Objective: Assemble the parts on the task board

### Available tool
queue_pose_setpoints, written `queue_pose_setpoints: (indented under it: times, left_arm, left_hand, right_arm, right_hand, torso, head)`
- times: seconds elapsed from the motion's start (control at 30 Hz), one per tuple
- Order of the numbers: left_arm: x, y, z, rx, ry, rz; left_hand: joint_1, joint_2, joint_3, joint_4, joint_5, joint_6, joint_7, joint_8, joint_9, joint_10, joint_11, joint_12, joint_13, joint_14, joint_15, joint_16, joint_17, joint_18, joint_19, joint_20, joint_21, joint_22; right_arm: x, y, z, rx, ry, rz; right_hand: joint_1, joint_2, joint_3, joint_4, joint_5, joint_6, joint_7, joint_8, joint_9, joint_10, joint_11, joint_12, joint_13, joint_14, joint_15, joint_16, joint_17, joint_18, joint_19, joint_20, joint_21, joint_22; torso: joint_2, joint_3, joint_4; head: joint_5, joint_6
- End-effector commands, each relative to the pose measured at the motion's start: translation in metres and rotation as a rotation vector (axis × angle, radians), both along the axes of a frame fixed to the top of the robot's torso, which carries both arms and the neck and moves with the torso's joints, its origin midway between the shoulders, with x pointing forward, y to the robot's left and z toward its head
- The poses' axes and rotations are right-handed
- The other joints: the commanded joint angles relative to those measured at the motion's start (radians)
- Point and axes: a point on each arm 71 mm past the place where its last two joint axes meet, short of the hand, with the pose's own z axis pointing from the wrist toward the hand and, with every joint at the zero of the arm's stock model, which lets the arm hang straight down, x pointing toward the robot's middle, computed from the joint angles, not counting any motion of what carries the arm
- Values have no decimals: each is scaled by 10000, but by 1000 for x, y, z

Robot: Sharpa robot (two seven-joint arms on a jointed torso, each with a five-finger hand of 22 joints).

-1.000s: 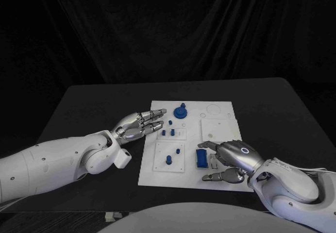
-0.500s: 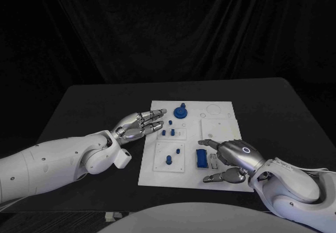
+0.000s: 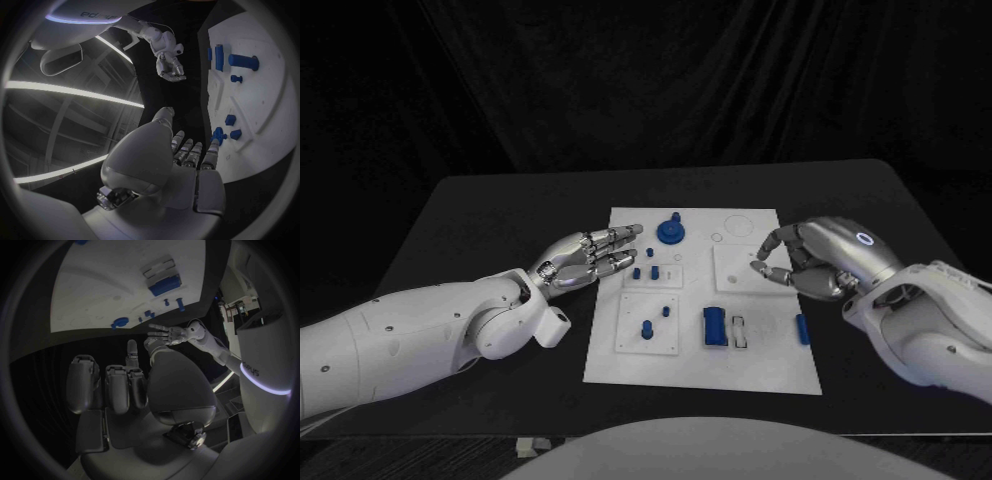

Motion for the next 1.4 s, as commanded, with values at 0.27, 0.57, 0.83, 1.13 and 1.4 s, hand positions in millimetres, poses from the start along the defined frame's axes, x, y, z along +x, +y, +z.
queue_pose_setpoints:
  times: [0.27, 0.57, 0.83, 1.13, 1.4]
  left_arm:
    - [-1, -1, 5, -459, -521, 177]
    - [-1, 7, 13, -745, -1437, 817]
    - [-1, 9, 15, -460, -2286, 898]
    - [1, 10, 14, -199, -2616, 948]
    - [2, 8, 13, -157, -2473, 807]
  left_hand:
    - [82, -31, 37, -100, 33, 105, 514, 31, 19, 3, 63, 65, 19, -19, 30, 53, 15, -127, 3, -6, 16, -75]
    - [-181, -192, 80, -176, 26, 422, 436, 74, 43, 206, -53, 329, 48, -49, -279, 43, 6, 823, -208, -442, -115, -300]
    - [-528, -353, -110, 173, -30, 712, 38, 92, 54, 393, -387, 441, 57, -98, -577, -26, -19, 990, -273, -591, -152, -399]
    - [-777, -421, -363, 953, -633, 273, -497, -23, -12, 428, -619, 72, 25, -146, -715, -138, -55, 1047, -296, -498, -156, -441]
    - [-354, -443, -243, 813, -385, 189, -179, -22, -13, 439, -457, -27, 26, -128, -578, -103, -41, 1031, -289, -223, -147, -434]
  right_arm:
    - [35, -32, 13, -2565, 3842, -2573]
    - [41, -43, 7, -3763, 5338, -2886]
    - [41, -43, -1, -4672, 6369, -2771]
    - [43, -39, -5, -4831, 6849, -2677]
    - [45, -37, -8, -5078, 7124, -2583]
  right_hand:
    - [-731, -192, -549, 134, -2420, 1060, -21, -1533, -160, 1041, -37, 24, 2630, 926, -28, 366, 2116, -173, 729, -75, 702, 2251]
    - [-168, -111, -389, -75, -807, 1849, -189, -1949, 57, 1041, -185, 24, 2630, 919, -133, 365, 2104, -162, 700, -138, 730, 2240]
    - [-276, -122, -482, -12, -799, 1994, -244, -1941, 429, 1041, -248, 24, 2630, 883, -185, 287, 1941, -119, 635, -191, 544, 2182]
    - [-788, 127, -632, 113, -1522, 2066, -255, -2117, 683, 1041, -279, 24, 2630, 860, -217, 230, 1826, -92, 591, -227, 426, 2143]
    - [-1142, 272, -734, 117, -1713, 2075, -243, -2258, 794, 1041, -280, 24, 2630, 849, -218, 201, 1766, -86, 580, -229, 401, 2134]
  torso:
    - [-3, 2, 14]
    - [0, -1, 14]
    - [3, 0, 16]
    - [0, -1, 5]
    - [-1, 0, 3]
  head:
    - [40, 2]
    - [28, 2]
    - [-57, 2]
    - [-149, 2]
    - [-211, 2]
